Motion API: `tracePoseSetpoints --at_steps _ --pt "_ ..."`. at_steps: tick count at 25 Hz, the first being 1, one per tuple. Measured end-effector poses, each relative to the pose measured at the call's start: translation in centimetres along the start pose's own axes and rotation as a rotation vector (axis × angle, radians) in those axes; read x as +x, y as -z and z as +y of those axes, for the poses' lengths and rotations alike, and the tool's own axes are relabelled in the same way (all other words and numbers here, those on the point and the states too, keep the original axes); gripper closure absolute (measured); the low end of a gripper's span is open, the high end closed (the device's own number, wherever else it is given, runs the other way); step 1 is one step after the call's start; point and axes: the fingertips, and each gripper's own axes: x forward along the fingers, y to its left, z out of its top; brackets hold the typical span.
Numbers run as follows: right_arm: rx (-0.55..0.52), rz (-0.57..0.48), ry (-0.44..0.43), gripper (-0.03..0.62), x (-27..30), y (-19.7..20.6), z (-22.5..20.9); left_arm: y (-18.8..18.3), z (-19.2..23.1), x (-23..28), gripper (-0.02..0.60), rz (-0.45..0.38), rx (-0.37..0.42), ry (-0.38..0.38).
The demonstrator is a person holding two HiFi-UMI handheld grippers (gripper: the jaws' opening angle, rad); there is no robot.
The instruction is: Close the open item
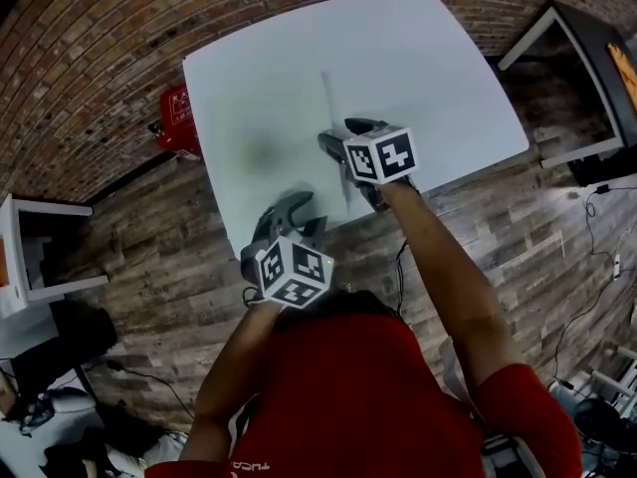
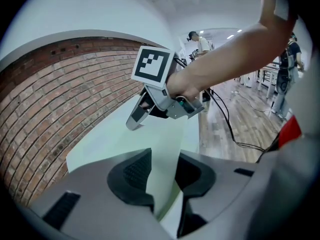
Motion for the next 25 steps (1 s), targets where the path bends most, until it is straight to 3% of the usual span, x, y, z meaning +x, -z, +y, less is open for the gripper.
tracePoseSetpoints --at_steps 8,21,25 --pt "-0.058 0.027 0.028 0.339 0.4 -0.1 0.1 0.0 0.2 -0.1 0.458 -0.001 0.029 0.005" --pt "-0.064 0.021 0.02 0.339 0.5 -0.1 0.1 0.0 -1.2 -1.1 0.37 -0.026 0.148 0.071" --pt "-0.067 0.022 0.022 0.339 0.5 -0.1 0.1 -0.3 -1.4 -1.9 0.359 -0.061 0.126 0.086"
